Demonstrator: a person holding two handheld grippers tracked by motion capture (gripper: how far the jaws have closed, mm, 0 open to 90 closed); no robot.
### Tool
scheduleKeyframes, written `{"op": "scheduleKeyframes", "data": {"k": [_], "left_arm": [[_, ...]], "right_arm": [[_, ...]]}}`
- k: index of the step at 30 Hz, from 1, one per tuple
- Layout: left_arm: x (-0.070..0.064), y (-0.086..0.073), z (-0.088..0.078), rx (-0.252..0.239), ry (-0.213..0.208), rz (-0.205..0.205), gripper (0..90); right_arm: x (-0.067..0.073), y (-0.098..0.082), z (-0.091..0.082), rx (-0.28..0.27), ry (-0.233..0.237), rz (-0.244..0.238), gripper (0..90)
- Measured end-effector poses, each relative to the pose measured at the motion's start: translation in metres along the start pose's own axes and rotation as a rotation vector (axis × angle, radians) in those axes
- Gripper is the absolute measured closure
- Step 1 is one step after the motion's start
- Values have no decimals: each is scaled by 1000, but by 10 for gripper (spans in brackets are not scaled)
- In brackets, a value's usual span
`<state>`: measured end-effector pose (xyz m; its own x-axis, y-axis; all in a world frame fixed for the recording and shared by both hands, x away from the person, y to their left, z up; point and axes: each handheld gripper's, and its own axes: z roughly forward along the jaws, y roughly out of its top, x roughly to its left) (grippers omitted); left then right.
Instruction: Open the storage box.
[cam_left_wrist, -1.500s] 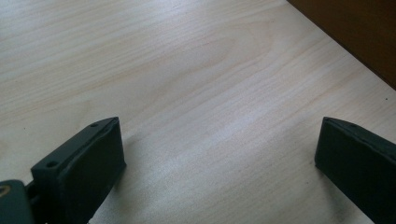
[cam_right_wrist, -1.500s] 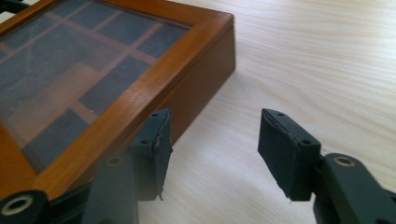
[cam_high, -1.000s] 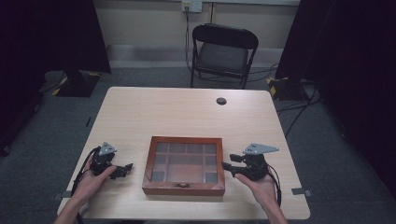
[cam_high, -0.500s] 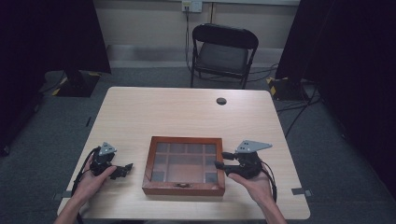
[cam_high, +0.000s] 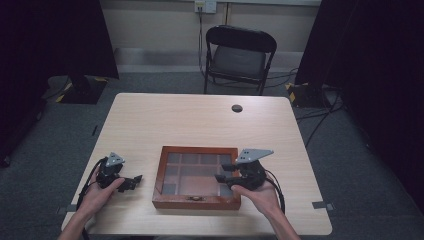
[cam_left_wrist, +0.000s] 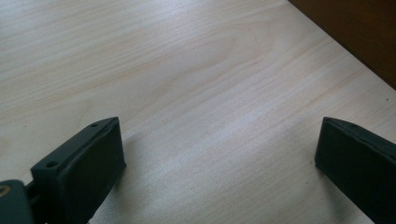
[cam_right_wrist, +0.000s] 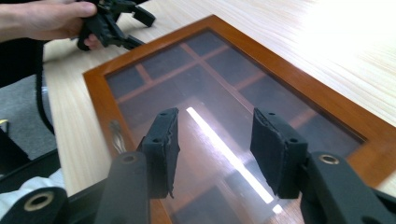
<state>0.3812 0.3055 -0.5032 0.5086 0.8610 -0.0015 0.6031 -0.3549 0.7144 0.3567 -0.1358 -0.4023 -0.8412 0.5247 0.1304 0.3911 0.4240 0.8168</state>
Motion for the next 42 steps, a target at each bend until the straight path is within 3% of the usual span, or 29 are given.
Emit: {"op": "scheduleKeyframes", "data": {"k": [10,17,22,31,42], "left_arm": [[0,0,0,0,0,0,6],[0,0,0,0,0,0,6],[0,0,0,0,0,-1,6],[0,0,0,-1,0,1,7],[0,0,0,0,0,0,6]], "right_arm": [[13,15,18,-2,67,-34,539],[21,21,34,38,127,-51,587],[27,17,44,75,179,-69,631],[34,3,57,109,232,-97,715],[40,-4,65,150,270,-117,778]]}}
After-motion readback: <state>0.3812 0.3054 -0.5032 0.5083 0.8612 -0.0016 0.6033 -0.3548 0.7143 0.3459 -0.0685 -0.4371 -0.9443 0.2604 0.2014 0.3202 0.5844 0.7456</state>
